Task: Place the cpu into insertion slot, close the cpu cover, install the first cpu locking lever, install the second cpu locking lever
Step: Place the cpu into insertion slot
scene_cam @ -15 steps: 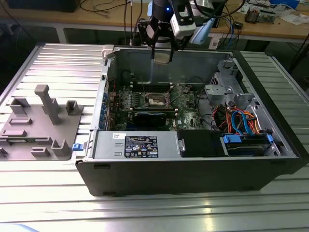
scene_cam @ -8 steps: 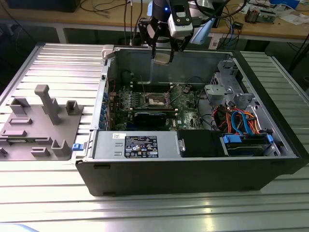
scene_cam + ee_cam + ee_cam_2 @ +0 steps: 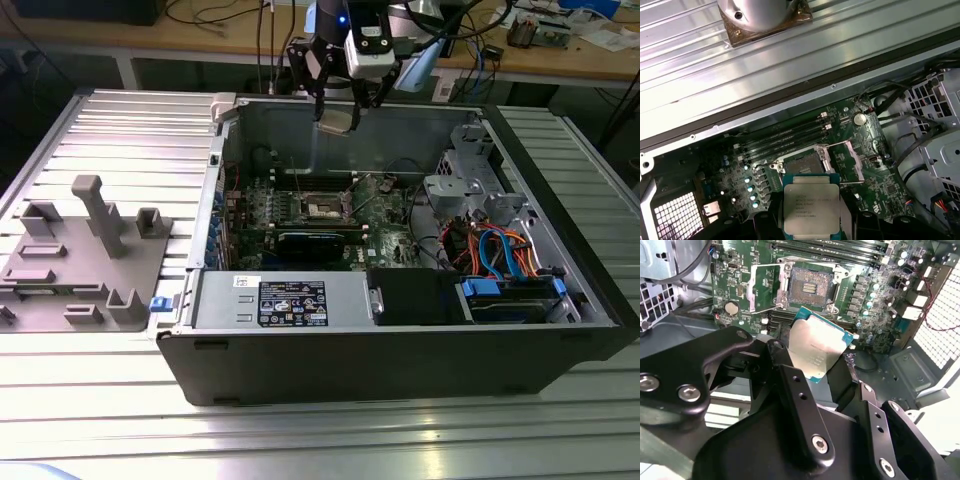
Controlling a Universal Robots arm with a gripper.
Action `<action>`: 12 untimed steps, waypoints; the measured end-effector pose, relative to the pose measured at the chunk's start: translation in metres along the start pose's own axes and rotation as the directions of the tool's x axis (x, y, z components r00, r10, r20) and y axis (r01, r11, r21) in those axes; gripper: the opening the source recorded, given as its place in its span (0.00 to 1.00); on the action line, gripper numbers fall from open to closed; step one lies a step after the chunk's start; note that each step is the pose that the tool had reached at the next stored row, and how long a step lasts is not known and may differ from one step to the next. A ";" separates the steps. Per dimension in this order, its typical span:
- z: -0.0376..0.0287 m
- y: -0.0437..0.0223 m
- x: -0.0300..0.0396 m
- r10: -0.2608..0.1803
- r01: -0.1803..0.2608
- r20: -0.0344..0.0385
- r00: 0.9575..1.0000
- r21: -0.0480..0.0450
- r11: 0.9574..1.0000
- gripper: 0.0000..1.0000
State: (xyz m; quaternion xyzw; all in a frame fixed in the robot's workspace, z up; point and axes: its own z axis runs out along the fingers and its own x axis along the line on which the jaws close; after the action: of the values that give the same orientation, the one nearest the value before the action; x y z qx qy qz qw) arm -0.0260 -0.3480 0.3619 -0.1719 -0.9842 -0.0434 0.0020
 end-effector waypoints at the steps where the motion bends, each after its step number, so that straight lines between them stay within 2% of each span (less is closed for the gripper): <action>1: 0.0000 0.0000 0.0000 0.000 0.000 0.000 1.000 0.000 1.000 0.54; 8: 0.0000 0.0000 0.0000 0.003 -0.003 0.000 1.000 0.000 1.000 0.54; 12: 0.0002 0.0000 0.0000 0.040 -0.040 0.004 0.999 0.001 0.999 0.54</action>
State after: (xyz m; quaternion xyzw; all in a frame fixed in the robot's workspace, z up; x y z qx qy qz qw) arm -0.0261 -0.3480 0.3617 -0.1914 -0.9806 -0.0423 0.0010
